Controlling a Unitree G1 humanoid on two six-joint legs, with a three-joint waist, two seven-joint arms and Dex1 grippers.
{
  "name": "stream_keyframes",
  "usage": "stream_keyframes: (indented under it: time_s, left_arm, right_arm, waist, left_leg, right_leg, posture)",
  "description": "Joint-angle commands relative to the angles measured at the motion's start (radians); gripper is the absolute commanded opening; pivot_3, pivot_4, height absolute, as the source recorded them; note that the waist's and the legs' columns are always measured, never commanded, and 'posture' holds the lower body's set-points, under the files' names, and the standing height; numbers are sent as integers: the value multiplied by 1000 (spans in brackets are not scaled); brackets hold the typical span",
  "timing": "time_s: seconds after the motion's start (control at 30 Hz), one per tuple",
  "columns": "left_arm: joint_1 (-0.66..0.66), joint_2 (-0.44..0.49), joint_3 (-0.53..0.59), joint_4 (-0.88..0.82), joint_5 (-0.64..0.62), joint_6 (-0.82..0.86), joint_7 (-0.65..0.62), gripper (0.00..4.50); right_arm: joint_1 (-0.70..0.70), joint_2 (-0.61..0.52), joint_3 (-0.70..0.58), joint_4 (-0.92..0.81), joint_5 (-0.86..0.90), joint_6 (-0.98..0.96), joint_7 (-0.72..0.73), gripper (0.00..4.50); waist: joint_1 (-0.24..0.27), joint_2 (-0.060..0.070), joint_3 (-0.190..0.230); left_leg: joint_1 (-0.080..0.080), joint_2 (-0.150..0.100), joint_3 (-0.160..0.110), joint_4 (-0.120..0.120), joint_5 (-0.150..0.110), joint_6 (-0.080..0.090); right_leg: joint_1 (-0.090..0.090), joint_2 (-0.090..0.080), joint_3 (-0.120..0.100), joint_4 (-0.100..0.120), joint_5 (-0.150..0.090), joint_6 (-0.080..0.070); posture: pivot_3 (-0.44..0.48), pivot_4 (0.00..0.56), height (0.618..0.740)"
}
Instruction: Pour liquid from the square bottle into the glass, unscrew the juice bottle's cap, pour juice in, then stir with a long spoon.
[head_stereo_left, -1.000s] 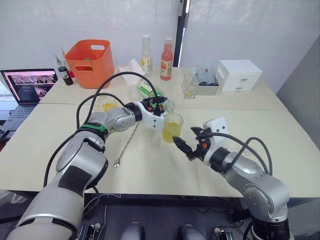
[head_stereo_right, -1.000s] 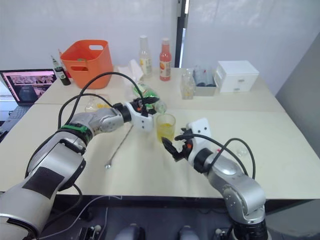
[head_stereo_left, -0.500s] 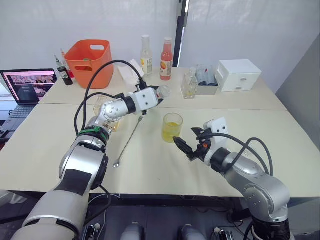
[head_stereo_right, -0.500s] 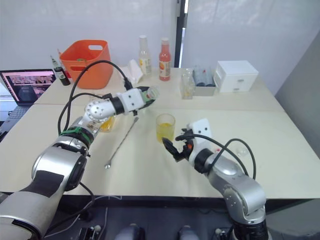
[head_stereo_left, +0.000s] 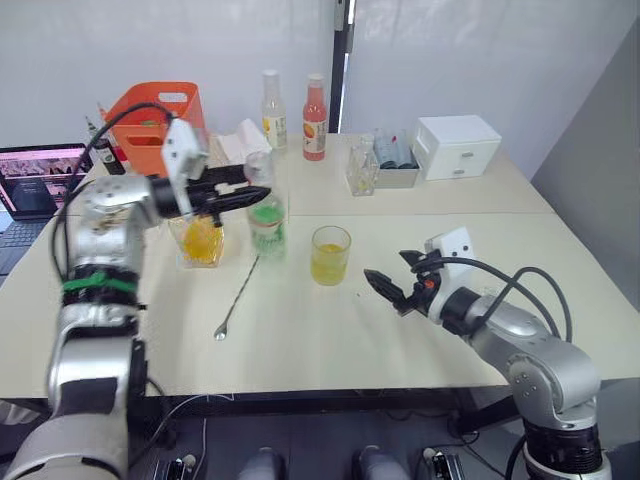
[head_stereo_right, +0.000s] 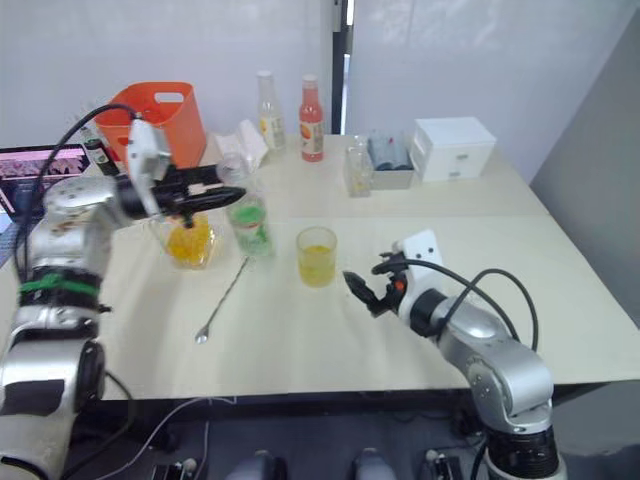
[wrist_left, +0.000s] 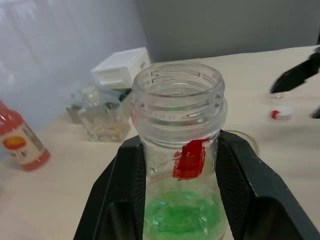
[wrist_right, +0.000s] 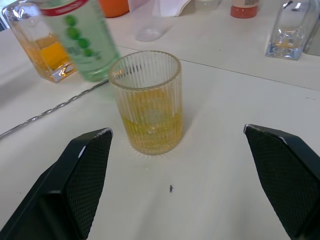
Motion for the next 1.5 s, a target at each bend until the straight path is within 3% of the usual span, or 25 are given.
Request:
stream_keyframes:
  time_s: [0.03, 0.1, 0.23, 0.47, 0.67, 0.77, 1.1, 1.5]
  left_arm:
    - [71, 93, 118, -230, -176, 242, 4, 1598]
    - [146, 139, 184, -308, -238, 328, 27, 1598]
    - [321, 205, 315, -379, -243, 350, 102, 1598]
    - [440, 257, 412, -334, -210, 311, 189, 1598]
    - [357, 271, 363, -81, -82, 151, 287, 1598]
    - [246, 254, 313, 71, -13, 46, 336, 1598]
    - [-49, 180, 193, 493, 113, -187, 329, 1598]
    - [-225, 109, 151, 741, 194, -315, 377, 1598]
  right_arm:
    - [-18, -20, -17, 4, 10, -40, 39, 4463]
    - [-23, -31, -16, 20, 8, -49, 59, 4463]
    - [-27, -56, -18, 46, 8, -71, 105, 4463]
    - [26, -121, -71, 76, 10, -132, 182, 4463]
    - [112, -183, -150, 88, -11, -153, 192, 4463]
    - [156, -211, -209, 97, -26, -162, 171, 4463]
    - [177, -199, -206, 53, -7, -161, 165, 4463]
    - [193, -248, -159, -32, 110, -155, 331, 4463]
  waist:
    - [1, 0, 0]
    - [4, 0, 0]
    - [8, 0, 0]
    - [33, -1, 1]
    - [40, -2, 0]
    - [44, -3, 1]
    - [49, -5, 0]
    - [49, -6, 1]
  left_leg:
    - [0, 0, 0, 0, 0, 0]
    - [0, 0, 0, 1, 0, 0]
    - [1, 0, 0, 1, 0, 0]
    - [2, -1, 1, 2, 1, -1]
    - [2, -1, 2, 1, 1, -1]
    - [2, -2, 3, 2, 1, -1]
    - [2, -2, 4, 2, 1, -1]
    - [2, -2, 3, 2, 1, -1]
  right_leg:
    - [0, 0, 0, 0, 0, 0]
    - [1, 0, 0, 0, 0, 0]
    - [1, -1, 0, -1, 0, 0]
    - [1, -1, 1, -4, 0, -1]
    - [2, -2, 1, -4, 0, -1]
    - [2, -2, 1, -4, 0, -1]
    - [2, -2, 1, -3, 0, -1]
    - [2, -2, 1, -3, 0, 0]
  posture:
    - [0, 150, 715]
    - [0, 150, 715]
    - [0, 150, 715]
    - [0, 150, 715]
    - [0, 150, 715]
    - [0, 150, 715]
    - [0, 150, 715]
    - [0, 150, 715]
